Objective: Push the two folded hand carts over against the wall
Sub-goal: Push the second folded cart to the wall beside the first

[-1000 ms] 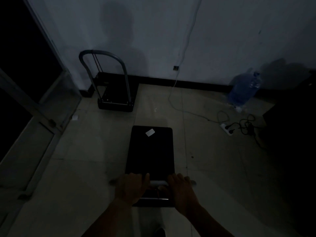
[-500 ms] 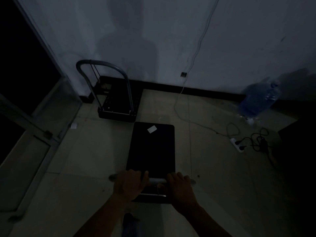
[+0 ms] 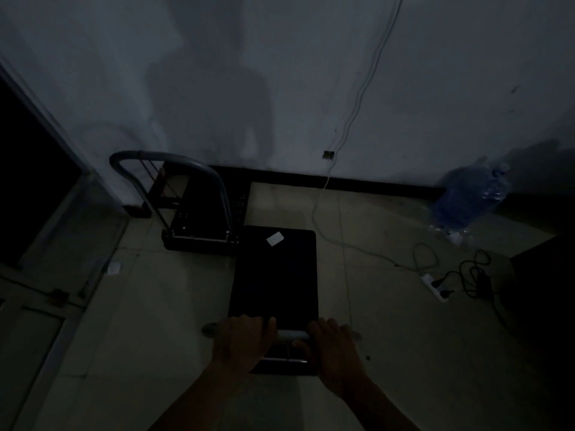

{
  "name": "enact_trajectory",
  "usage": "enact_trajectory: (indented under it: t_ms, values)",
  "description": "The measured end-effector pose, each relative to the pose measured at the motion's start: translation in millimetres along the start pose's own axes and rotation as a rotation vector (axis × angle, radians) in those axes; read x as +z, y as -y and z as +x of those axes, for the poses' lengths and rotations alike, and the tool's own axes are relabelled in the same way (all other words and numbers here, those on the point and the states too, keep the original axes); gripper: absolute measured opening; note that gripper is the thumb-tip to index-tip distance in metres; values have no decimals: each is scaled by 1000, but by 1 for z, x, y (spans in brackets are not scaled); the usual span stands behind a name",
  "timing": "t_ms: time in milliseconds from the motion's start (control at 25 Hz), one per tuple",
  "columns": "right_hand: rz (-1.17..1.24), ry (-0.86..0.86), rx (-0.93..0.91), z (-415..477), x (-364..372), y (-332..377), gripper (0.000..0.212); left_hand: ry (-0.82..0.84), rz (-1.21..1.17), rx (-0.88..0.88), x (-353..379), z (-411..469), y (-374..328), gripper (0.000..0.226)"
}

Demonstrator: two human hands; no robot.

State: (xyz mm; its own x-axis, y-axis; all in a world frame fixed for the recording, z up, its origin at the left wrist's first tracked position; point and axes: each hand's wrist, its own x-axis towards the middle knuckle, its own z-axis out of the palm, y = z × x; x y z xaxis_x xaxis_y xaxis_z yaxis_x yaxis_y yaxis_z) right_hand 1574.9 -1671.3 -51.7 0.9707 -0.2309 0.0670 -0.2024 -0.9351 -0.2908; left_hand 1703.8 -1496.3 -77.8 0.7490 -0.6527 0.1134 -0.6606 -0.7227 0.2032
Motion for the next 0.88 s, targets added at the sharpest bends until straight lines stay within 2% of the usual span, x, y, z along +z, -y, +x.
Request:
enact_trajectory:
  t_ms: [160,240,440,560,640,720,800,840,880]
  values:
    - [-25,-6,-2,56,2,-9,40,-30,7,60,-4,56,16,68]
    - [-25,-14,0,82,2,-16,41,-8,112,125,-8,83,22,62]
    - [-9,-39,17,155,1,-37,41,-23,101,113,-7,162,35,45]
    - [-27,-65,4,197,3,-49,44,-7,184,222,-10,203,47,31]
    - [-37,-68,0,225,4,-58,43,-15,128,158,-16,237,48,24]
    - [-52,-66,10,249,5,-64,42,52,109,106,-14,261,53,27]
    - [-58,-72,6,272,7,-72,42,106,142,151,-2,280,66,22]
    - [-49,-75,3,282,7,-76,42,149,124,126,2,292,72,27]
    - [-36,-74,8,292,7,-79,43,158,87,86,6,303,74,46]
